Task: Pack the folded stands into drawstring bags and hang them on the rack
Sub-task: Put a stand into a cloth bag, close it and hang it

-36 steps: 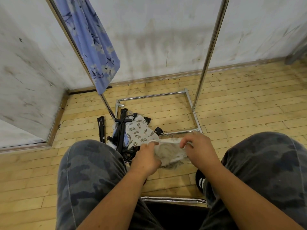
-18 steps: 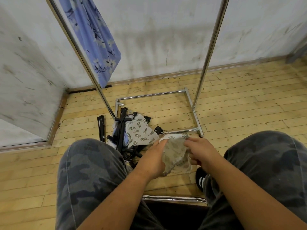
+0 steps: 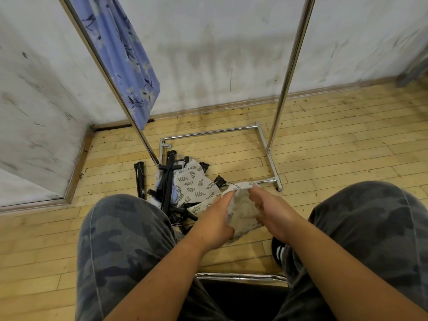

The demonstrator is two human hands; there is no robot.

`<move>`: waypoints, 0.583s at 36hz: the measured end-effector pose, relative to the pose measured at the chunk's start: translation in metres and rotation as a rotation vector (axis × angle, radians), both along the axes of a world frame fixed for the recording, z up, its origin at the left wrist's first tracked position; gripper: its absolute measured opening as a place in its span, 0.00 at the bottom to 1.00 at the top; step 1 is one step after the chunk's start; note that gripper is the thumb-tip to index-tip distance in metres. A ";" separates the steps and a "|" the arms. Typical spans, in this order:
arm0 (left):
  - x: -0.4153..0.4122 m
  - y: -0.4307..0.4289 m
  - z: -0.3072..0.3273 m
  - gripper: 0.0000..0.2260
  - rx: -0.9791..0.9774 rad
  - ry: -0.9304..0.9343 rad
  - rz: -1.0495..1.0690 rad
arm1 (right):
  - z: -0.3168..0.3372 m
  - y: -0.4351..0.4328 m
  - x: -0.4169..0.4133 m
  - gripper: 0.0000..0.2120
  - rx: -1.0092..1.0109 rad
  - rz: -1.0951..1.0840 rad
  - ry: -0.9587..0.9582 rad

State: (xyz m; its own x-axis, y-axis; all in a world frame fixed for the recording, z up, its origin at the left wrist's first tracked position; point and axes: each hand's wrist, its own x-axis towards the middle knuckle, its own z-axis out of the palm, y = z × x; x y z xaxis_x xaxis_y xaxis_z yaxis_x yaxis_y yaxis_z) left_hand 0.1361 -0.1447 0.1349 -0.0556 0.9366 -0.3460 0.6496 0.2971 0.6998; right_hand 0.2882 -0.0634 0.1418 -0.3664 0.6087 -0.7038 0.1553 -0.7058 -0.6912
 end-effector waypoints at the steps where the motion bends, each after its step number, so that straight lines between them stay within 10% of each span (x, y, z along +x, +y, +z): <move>1: 0.000 0.000 0.000 0.41 0.002 -0.001 0.005 | 0.000 -0.001 -0.001 0.16 -0.004 0.027 -0.014; 21: -0.009 0.000 -0.008 0.42 0.001 -0.065 0.030 | -0.016 0.004 0.018 0.32 0.714 0.405 -0.803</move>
